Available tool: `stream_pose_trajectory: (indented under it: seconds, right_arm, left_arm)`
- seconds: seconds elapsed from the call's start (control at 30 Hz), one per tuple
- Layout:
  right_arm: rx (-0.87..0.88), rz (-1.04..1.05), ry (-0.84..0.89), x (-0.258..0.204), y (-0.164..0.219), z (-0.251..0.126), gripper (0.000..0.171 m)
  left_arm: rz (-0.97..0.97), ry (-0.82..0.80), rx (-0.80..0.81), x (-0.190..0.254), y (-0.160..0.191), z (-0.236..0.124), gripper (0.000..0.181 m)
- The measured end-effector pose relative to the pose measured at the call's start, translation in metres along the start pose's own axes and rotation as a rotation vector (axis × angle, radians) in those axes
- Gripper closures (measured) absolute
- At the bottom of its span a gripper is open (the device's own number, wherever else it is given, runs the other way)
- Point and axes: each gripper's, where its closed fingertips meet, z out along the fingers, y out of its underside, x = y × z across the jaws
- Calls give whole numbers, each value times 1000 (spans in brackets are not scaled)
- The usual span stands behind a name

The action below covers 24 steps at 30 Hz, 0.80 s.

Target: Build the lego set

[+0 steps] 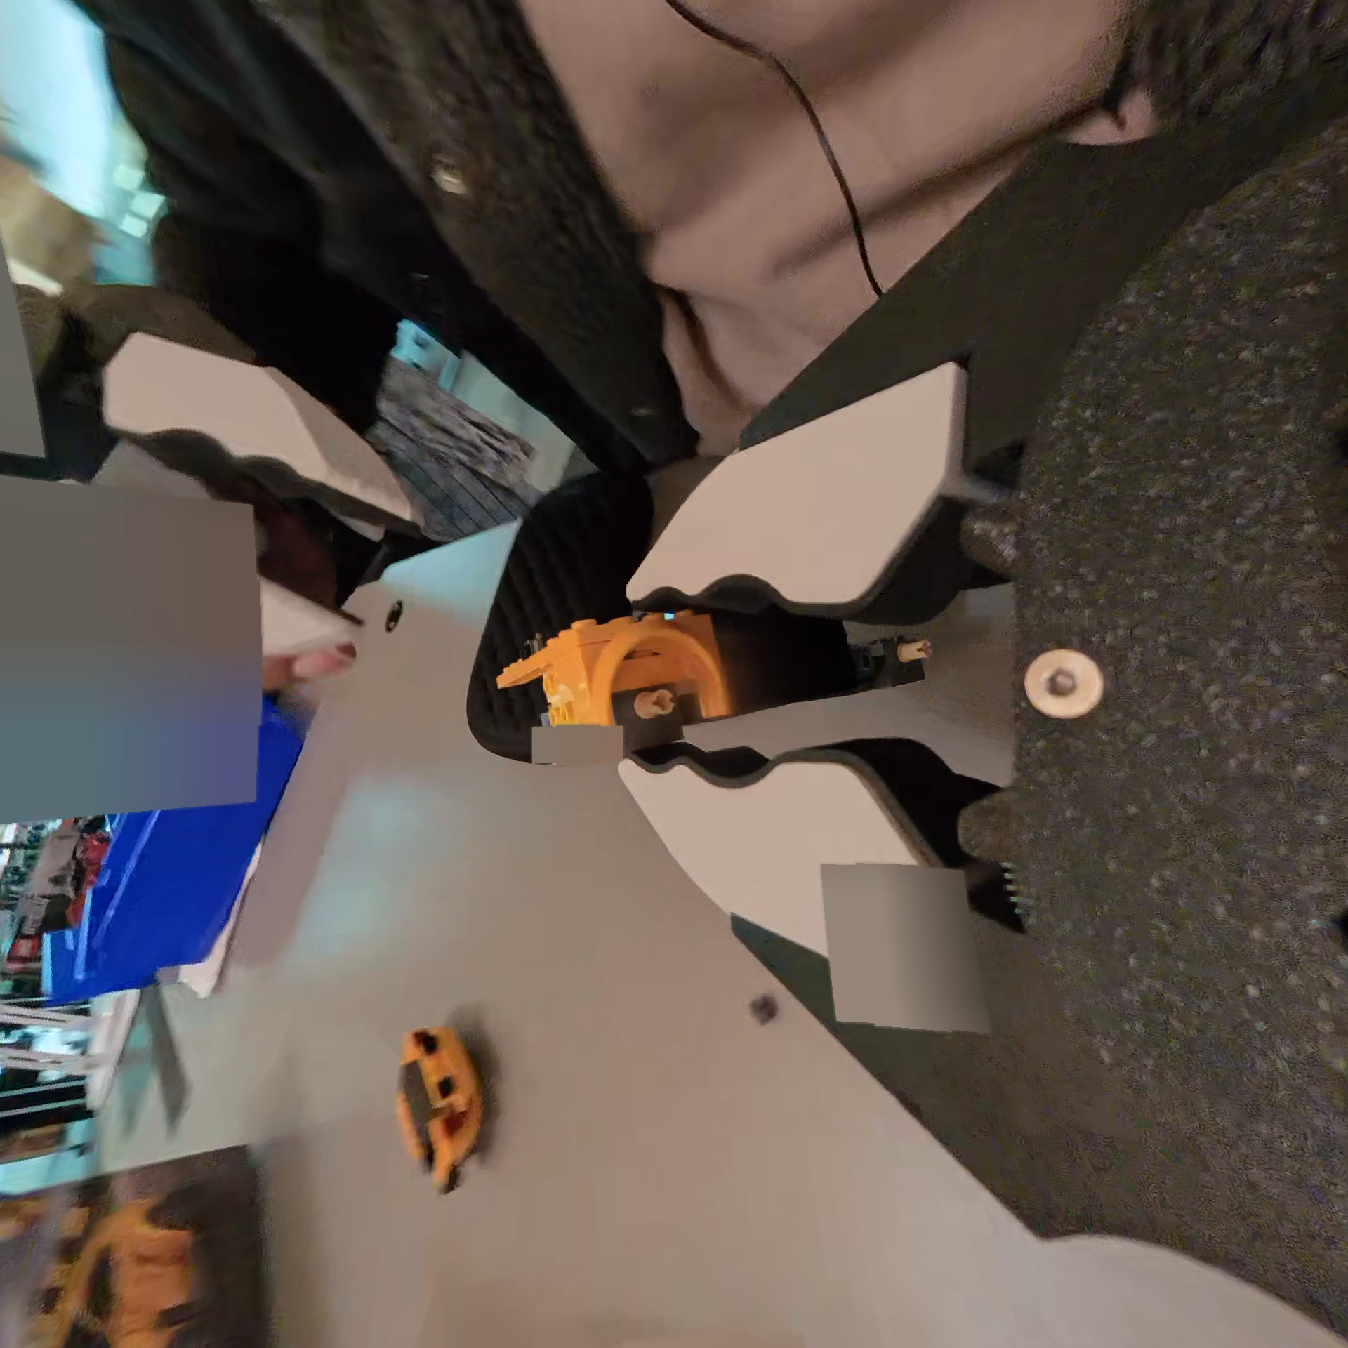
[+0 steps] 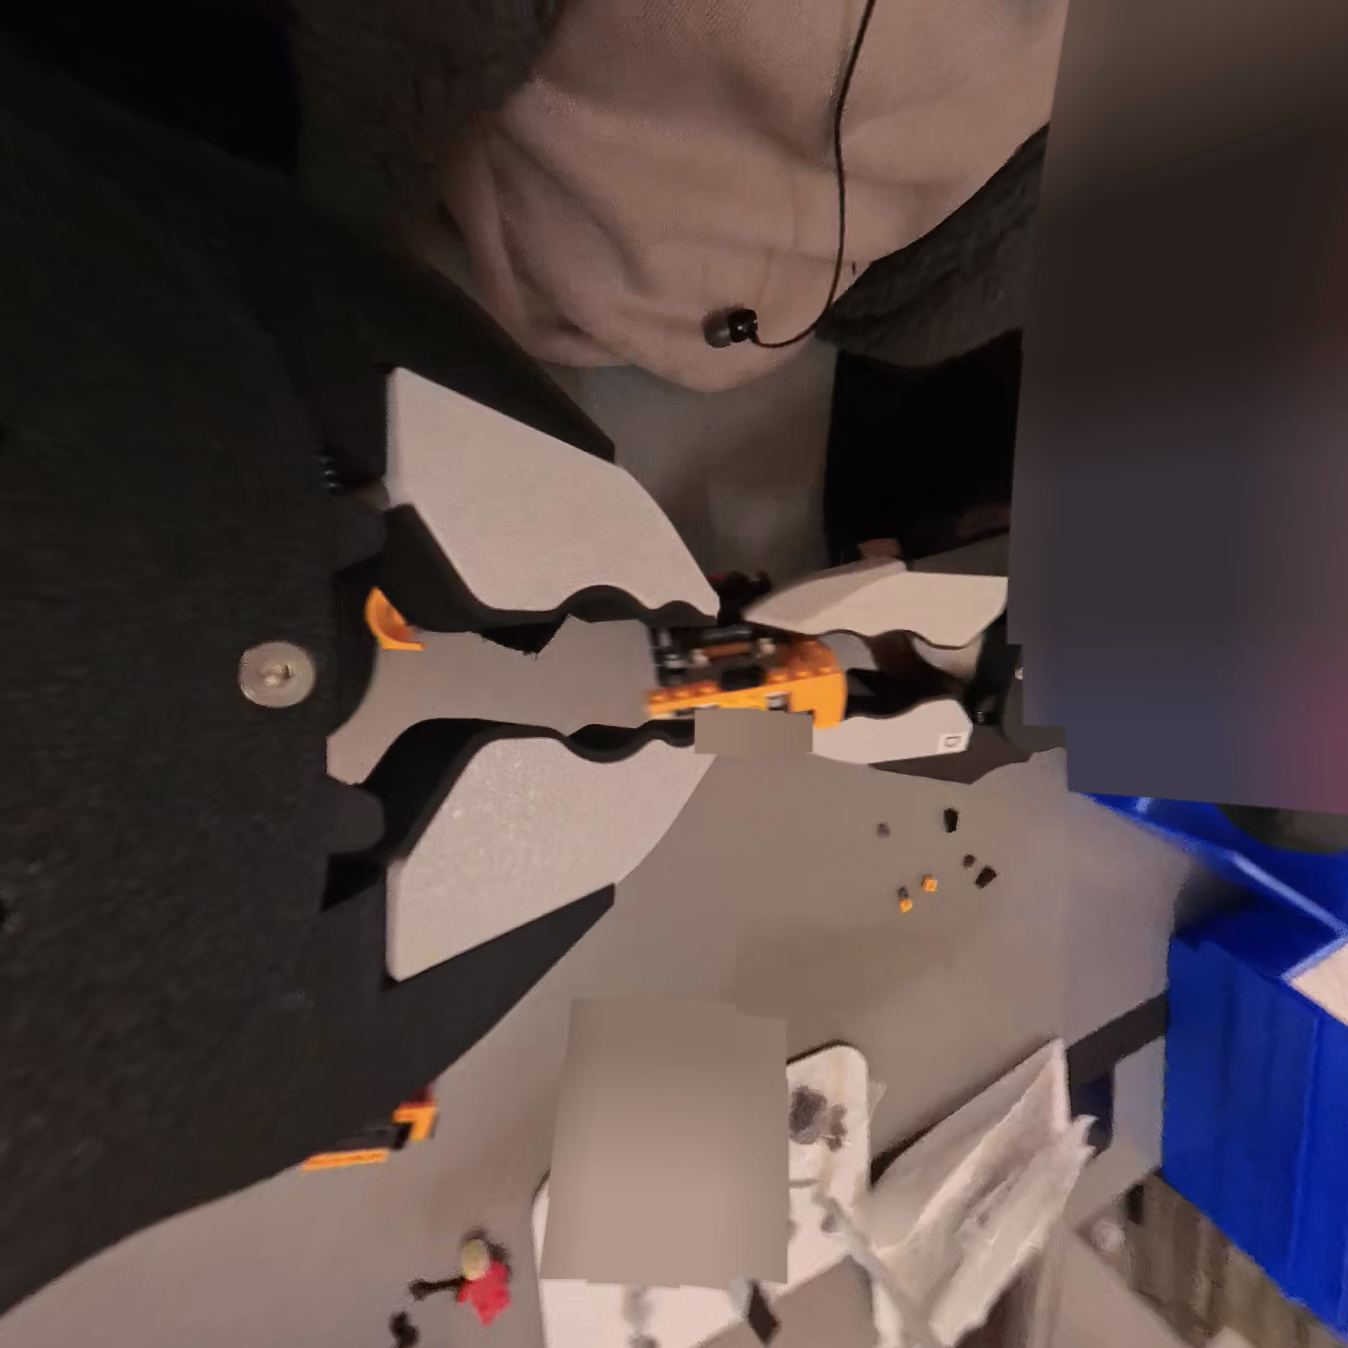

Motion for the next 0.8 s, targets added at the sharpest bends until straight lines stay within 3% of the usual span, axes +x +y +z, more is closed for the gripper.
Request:
stream_pose_trajectory:
  seconds: [0.13,0.37,0.47,0.63,0.8]
  right_arm:
    - [-99,75,1,10,38,-12,149]
    - [-417,63,-85,-16,126,0,143]
    - [-415,71,-83,-20,133,5,140]
    - [-258,122,-17,-5,109,16,140]
    - [-320,99,-101,-16,124,14,136]
  left_arm:
    - [-298,83,58,-13,0,-5,148]
    - [-525,105,13,-26,18,1,150]
    - [-563,87,8,-32,21,1,150]
    - [-603,123,23,-31,19,1,150]
    - [-694,252,107,-24,7,-4,150]
